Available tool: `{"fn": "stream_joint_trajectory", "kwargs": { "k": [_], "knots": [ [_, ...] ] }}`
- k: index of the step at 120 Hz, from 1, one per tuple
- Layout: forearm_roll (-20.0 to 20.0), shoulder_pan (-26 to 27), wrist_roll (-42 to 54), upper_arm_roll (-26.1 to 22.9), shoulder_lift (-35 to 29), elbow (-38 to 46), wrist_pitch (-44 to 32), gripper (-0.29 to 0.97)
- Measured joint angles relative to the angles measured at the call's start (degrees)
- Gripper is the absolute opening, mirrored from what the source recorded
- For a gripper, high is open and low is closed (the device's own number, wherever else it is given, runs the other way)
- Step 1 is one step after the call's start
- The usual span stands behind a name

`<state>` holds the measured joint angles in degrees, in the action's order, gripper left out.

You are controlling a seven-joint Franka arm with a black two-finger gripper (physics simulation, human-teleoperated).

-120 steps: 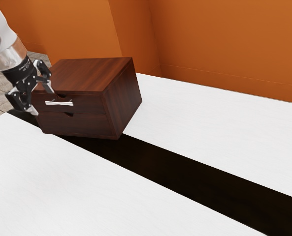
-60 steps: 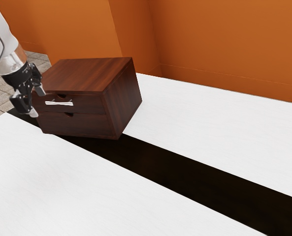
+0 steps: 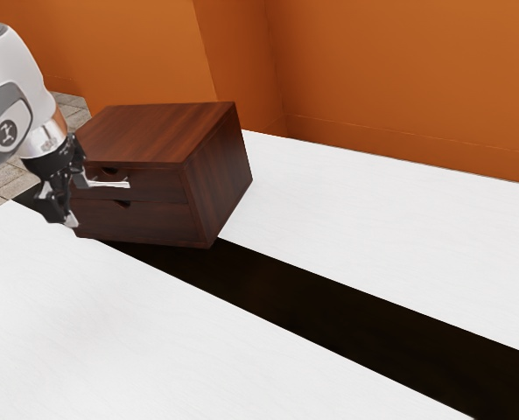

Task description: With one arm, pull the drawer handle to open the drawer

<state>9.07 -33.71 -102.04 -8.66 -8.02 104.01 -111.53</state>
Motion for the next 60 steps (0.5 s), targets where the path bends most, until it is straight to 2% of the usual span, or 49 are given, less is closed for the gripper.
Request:
{"fn": "stream_joint_trajectory", "kwargs": {
  "k": [17,37,60],
  "knots": [
    [1.3,-0.6,0.9,0.3,2.6,-0.2,-3.0,0.57],
    [-0.2,-2.4,2.6,0.8,4.5,-1.1,-5.6,0.57],
    [-0.3,-1.0,4.1,0.8,6.8,-3.9,-7.0,0.57]
  ]
}}
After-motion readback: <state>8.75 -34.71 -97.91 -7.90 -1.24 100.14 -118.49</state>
